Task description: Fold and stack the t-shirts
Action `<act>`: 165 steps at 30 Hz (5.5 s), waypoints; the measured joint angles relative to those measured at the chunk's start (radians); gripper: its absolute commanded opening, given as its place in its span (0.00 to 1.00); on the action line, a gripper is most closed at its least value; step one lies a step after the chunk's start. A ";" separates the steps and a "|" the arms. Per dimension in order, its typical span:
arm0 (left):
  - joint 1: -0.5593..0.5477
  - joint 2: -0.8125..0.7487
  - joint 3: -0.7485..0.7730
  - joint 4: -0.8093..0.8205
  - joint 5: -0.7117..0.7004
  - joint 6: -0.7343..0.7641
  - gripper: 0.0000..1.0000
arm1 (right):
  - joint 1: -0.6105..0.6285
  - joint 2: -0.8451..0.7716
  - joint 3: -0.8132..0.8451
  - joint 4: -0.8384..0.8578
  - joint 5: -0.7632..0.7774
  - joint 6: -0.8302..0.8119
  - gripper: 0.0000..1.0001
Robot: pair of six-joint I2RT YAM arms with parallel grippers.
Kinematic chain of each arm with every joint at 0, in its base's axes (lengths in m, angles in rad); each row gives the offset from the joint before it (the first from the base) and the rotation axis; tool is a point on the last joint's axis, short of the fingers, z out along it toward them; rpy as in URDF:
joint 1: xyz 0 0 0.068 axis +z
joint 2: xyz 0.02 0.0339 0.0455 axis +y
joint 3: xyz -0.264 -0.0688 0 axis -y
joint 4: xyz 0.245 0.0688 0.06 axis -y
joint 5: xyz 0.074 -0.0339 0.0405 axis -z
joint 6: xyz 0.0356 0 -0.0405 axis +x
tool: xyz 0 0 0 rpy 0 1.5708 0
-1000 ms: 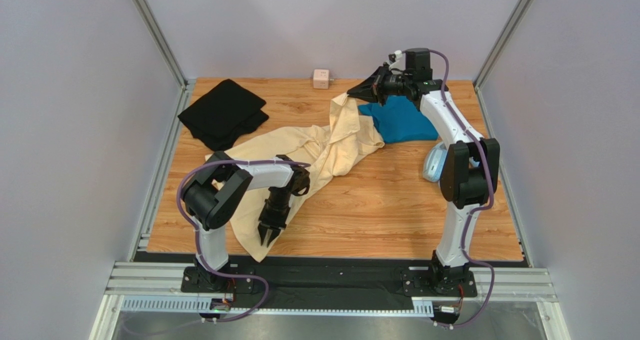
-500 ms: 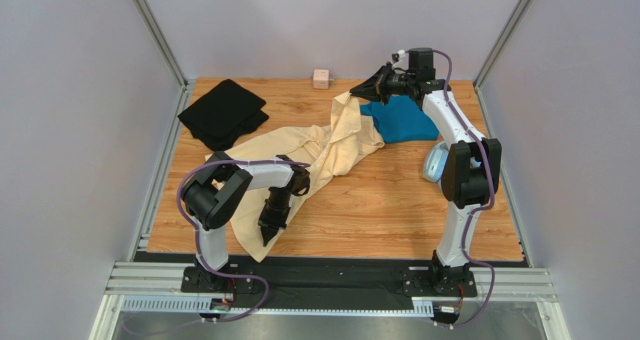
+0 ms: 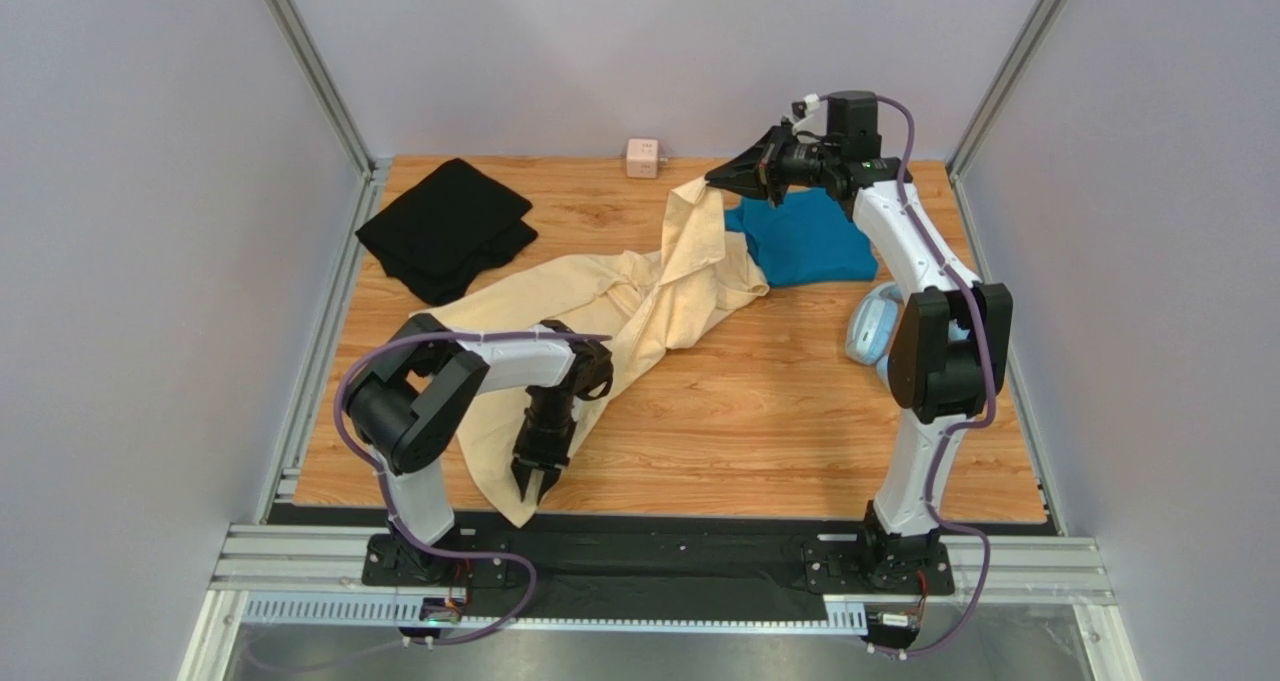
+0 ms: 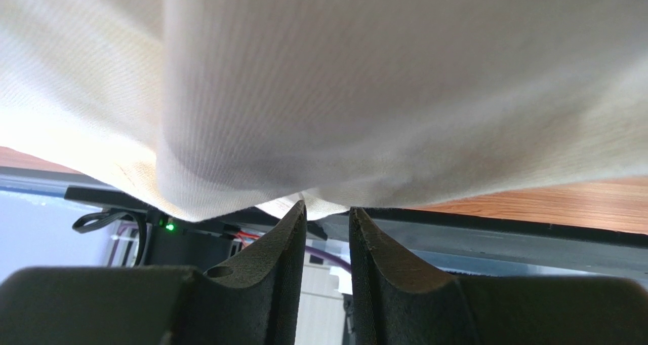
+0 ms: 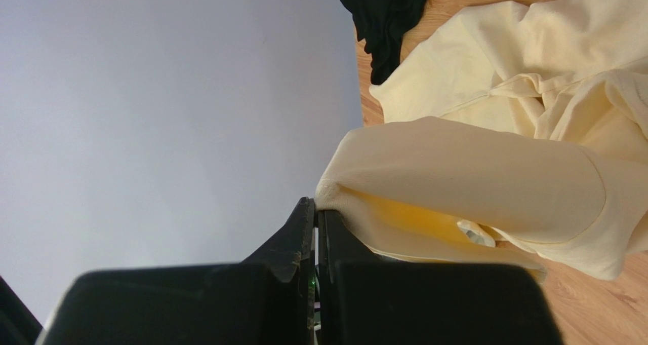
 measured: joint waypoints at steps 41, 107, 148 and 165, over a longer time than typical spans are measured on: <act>-0.024 -0.121 -0.018 0.056 -0.141 -0.091 0.00 | -0.026 -0.073 -0.135 0.196 -0.063 0.172 0.00; 0.132 -0.982 0.295 -0.216 -0.740 -0.373 0.00 | -0.259 -1.105 -0.474 -0.803 0.472 -0.181 0.00; 0.186 -0.739 0.141 -0.220 -0.619 -0.496 0.00 | -0.240 -0.520 -0.268 -0.875 0.371 -0.232 0.00; 0.336 -0.592 0.111 -0.209 -0.607 -0.323 0.00 | -0.024 -0.163 0.032 -0.802 0.359 -0.283 0.00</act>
